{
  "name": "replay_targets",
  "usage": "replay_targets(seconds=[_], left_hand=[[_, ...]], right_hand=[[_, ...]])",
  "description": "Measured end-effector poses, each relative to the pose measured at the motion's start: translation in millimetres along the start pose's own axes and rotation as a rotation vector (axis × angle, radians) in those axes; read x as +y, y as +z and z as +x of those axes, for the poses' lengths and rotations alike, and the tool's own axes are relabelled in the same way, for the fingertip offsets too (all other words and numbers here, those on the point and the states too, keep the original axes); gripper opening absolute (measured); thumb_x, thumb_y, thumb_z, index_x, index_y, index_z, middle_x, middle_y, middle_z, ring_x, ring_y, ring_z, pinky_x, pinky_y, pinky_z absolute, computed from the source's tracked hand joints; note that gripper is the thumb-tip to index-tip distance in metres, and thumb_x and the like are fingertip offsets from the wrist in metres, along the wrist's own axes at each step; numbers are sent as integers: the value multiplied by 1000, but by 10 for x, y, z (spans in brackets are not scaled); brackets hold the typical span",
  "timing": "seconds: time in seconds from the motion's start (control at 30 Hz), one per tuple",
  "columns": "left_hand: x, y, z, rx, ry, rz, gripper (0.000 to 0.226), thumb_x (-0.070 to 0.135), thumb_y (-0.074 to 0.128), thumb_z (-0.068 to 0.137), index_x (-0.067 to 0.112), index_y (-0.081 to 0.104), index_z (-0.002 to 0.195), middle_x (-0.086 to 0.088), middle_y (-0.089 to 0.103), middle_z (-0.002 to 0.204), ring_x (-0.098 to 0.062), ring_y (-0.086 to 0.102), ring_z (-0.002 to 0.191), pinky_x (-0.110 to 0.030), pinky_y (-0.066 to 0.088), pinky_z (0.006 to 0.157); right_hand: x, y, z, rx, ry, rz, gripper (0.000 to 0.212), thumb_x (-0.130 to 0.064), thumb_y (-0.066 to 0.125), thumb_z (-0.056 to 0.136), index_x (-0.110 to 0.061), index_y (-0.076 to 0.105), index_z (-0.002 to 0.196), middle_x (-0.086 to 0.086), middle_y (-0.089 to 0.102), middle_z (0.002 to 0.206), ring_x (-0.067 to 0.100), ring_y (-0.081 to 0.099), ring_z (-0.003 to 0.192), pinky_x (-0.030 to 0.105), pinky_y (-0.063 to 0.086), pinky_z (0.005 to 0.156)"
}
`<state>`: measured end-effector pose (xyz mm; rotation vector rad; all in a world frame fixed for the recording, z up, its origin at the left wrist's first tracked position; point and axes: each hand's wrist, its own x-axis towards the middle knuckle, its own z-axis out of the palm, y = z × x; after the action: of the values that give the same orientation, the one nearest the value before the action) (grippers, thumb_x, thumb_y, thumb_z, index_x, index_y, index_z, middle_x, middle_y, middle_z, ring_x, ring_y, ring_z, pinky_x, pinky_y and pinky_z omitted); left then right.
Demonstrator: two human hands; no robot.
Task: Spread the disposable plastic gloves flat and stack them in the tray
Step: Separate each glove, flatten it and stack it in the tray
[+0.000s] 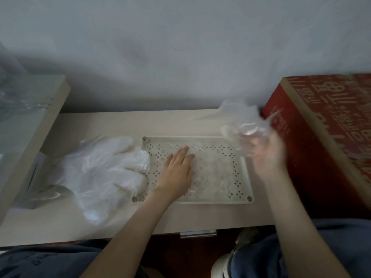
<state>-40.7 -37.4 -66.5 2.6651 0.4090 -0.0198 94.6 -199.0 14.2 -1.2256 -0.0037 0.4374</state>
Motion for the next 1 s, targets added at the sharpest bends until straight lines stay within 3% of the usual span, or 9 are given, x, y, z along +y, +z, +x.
replay_targets(seconds=[0.1,0.17,0.23,0.37,0.47,0.53,0.7,0.9,1.0], left_hand=[[-67,134,-2,-159,-29,121,59,42,24,101,14,12,152,-6,3,161,-20,-5,147,-38,-8,118],[-133,205,-6,-196,-46,166,63,50,28,99,15,18,150,-6,16,158,-22,7,147,-39,-5,118],[-187,236,11,-162,-17,188,64,58,19,94,22,27,146,-2,28,154,-22,19,143,-39,3,115],[-210,236,18,-179,-9,260,77,66,-4,87,26,1,152,-1,1,161,-20,-4,147,-43,-9,116],[-223,233,-16,-154,-21,329,93,68,-41,61,26,-25,144,-5,-6,161,-24,-10,147,-42,-15,114],[-253,222,-42,-160,-24,322,95,65,-47,54,27,-29,139,-6,-10,160,-23,-14,146,-40,-18,112],[-355,138,-116,-166,-15,349,81,64,-34,64,29,-29,137,-5,-19,158,-21,-21,144,-40,-19,110],[-423,21,-166,-189,-13,422,90,69,-26,70,26,-18,148,-6,-24,156,-22,-22,144,-40,-20,110],[-437,-28,-215,-251,-26,451,73,63,6,92,24,-15,150,-4,-33,150,-24,-25,143,-44,-16,115]], right_hand=[[431,154,-108,-208,164,-248,43,-17,30,103,-8,62,75,0,71,71,12,69,72,33,52,75],[659,154,-125,-239,199,-487,34,-19,33,103,-1,60,93,-5,68,81,8,65,81,19,48,77],[767,76,-100,-180,179,-601,24,-18,40,102,-6,54,88,-4,59,82,9,59,81,10,45,67],[799,-128,60,-35,150,-507,26,-14,43,98,11,50,91,27,63,100,22,67,93,25,55,79],[766,-219,126,30,130,-447,16,-8,42,94,2,52,85,24,63,96,25,69,90,36,55,87],[770,-243,155,104,108,-508,15,-8,44,88,2,55,87,21,65,96,26,69,87,42,56,86],[778,-237,148,126,90,-508,11,-9,45,86,-5,54,90,11,64,96,23,68,88,38,56,86],[750,-228,98,125,66,-483,14,-6,42,89,-5,54,94,10,63,104,23,65,97,11,49,60],[746,-227,103,129,60,-473,14,-7,42,89,-6,55,95,11,64,106,25,66,98,14,50,62]])
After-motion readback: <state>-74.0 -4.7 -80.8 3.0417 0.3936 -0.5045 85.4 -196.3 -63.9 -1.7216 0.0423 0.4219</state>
